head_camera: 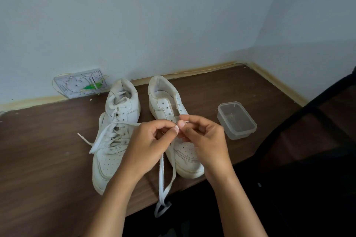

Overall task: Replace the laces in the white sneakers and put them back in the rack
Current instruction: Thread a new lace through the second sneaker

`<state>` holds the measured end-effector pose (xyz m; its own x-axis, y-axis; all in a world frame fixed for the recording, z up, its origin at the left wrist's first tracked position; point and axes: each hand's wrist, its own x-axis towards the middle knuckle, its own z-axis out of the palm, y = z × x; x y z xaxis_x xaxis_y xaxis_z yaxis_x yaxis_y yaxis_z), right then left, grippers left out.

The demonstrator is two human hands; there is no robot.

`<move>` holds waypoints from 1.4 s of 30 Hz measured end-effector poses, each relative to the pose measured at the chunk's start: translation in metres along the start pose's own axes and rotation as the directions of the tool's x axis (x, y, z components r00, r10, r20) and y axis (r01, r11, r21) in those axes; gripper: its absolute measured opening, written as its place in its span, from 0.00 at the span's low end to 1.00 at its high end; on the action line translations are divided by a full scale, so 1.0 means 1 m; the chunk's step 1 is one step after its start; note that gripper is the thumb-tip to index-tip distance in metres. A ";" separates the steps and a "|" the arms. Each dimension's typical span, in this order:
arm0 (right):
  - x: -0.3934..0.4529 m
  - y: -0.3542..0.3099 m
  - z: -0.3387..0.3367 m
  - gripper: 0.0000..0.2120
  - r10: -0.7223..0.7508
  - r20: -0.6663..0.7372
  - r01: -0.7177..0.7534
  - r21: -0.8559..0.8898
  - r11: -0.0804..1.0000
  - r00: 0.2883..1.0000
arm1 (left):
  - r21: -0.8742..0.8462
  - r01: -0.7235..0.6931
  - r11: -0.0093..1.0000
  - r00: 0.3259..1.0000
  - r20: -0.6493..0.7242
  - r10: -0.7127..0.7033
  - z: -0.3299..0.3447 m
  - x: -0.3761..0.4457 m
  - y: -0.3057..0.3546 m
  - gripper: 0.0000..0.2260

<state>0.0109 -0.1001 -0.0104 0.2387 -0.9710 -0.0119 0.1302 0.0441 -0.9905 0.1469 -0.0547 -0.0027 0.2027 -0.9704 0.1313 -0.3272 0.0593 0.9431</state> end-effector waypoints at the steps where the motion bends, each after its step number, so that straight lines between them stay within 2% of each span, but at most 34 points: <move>1: 0.000 0.000 0.001 0.06 -0.010 -0.014 0.010 0.006 1.000 1.000 | 0.033 -0.018 0.999 1.000 -0.022 0.019 0.000 0.001 -0.002 0.06; 4: 0.001 -0.001 0.002 0.07 -0.063 -0.071 0.063 -0.001 0.998 0.996 | 0.125 -0.080 0.989 0.987 -0.126 0.096 0.005 0.003 -0.007 0.04; 6: 0.002 -0.002 0.001 0.11 -0.071 -0.091 0.072 0.009 0.997 0.993 | 0.091 -0.121 0.988 0.982 -0.134 0.132 0.007 0.005 -0.009 0.12; 8: 0.002 -0.003 0.000 0.14 -0.083 -0.067 0.084 0.016 0.996 0.994 | 0.079 -0.179 0.981 0.976 -0.116 0.187 0.009 0.007 -0.009 0.15; 11: 0.001 -0.005 0.001 0.09 -0.140 -0.044 0.139 -0.014 0.990 0.989 | 0.085 -0.226 0.970 0.948 -0.210 0.240 0.013 0.008 -0.008 0.13; 13: 0.001 -0.004 0.000 0.07 -0.211 -0.104 0.197 -0.127 0.972 0.972 | 0.004 -0.208 0.978 0.933 -0.301 0.200 0.014 0.007 -0.004 0.09; 15: 0.002 -0.001 -0.004 0.05 -0.267 -0.179 0.209 -0.290 0.934 0.947 | -0.176 -0.169 0.970 0.931 -0.351 0.099 0.007 0.008 0.000 0.07; 16: 0.003 0.000 -0.006 0.05 -0.272 -0.203 0.192 -0.344 0.919 0.941 | -0.318 -0.122 0.940 0.946 -0.324 0.014 0.002 0.009 0.002 0.08; 18: 0.006 0.004 -0.009 0.05 -0.240 -0.221 0.136 -0.402 0.906 0.945 | -0.609 0.045 0.792 0.978 -0.133 -0.158 -0.009 0.010 0.005 0.09; 20: 0.008 0.008 -0.010 0.04 -0.199 -0.200 0.087 -0.461 0.883 0.959 | -0.691 0.212 0.691 0.969 0.058 -0.239 -0.016 0.011 0.007 0.10; 22: 0.009 0.010 -0.009 0.04 -0.180 -0.166 0.066 -0.530 0.845 0.970 | -0.714 0.303 0.631 0.950 0.173 -0.261 -0.017 0.010 0.009 0.11; 25: 0.008 0.008 -0.007 0.03 -0.166 -0.102 0.085 -0.546 0.834 0.981 | -0.779 0.296 0.552 0.950 0.180 -0.255 -0.017 0.011 0.012 0.10; 27: 0.005 0.004 -0.005 0.01 -0.095 0.021 0.095 -0.428 0.899 0.995 | -0.794 0.245 0.556 0.960 0.117 -0.256 -0.016 0.012 0.013 0.09; 29: 0.003 0.001 0.000 0.03 -0.029 0.196 0.080 -0.258 0.963 0.980 | -0.820 0.201 0.536 0.962 0.062 -0.265 -0.015 0.013 0.012 0.09; 31: 0.002 0.001 0.004 0.09 -0.005 0.336 0.070 -0.183 0.981 0.942 | -0.840 0.163 0.518 0.964 0.023 -0.266 -0.015 0.013 0.011 0.09; 33: -0.001 0.001 0.006 0.15 0.118 0.485 -0.057 -0.139 0.989 0.867 | -0.858 0.124 0.499 0.961 -0.020 -0.274 -0.016 0.014 0.013 0.09; 35: -0.006 -0.002 0.004 0.17 0.317 0.649 -0.238 -0.210 0.948 0.691 | -0.872 0.076 0.483 0.956 -0.073 -0.283 -0.017 0.015 0.013 0.09; 37: -0.010 -0.005 -0.002 0.17 0.467 0.745 -0.264 -0.386 0.884 0.476 | -0.876 0.039 0.480 0.950 -0.117 -0.290 -0.020 0.017 0.012 0.09; 38: -0.012 -0.007 -0.005 0.18 0.512 0.761 -0.247 -0.448 0.859 0.399 | -0.868 0.030 0.495 0.947 -0.134 -0.292 -0.021 0.017 0.009 0.09; 39: -0.013 -0.010 -0.008 0.18 0.536 0.764 -0.235 -0.482 0.844 0.359 | -0.851 0.027 0.525 0.944 -0.151 -0.293 -0.023 0.017 0.006 0.09; 42: -0.010 -0.021 -0.026 0.20 0.537 0.765 -0.221 -0.489 0.843 0.355 | -0.776 0.032 0.630 0.930 -0.207 -0.303 -0.025 0.017 -0.002 0.08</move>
<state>-0.0197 -0.0970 0.0066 0.8911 -0.1408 -0.4315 -0.4141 0.1371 -0.8999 0.1743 -0.0652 0.0057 0.4786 -0.8723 -0.1000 0.5171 0.1879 0.8351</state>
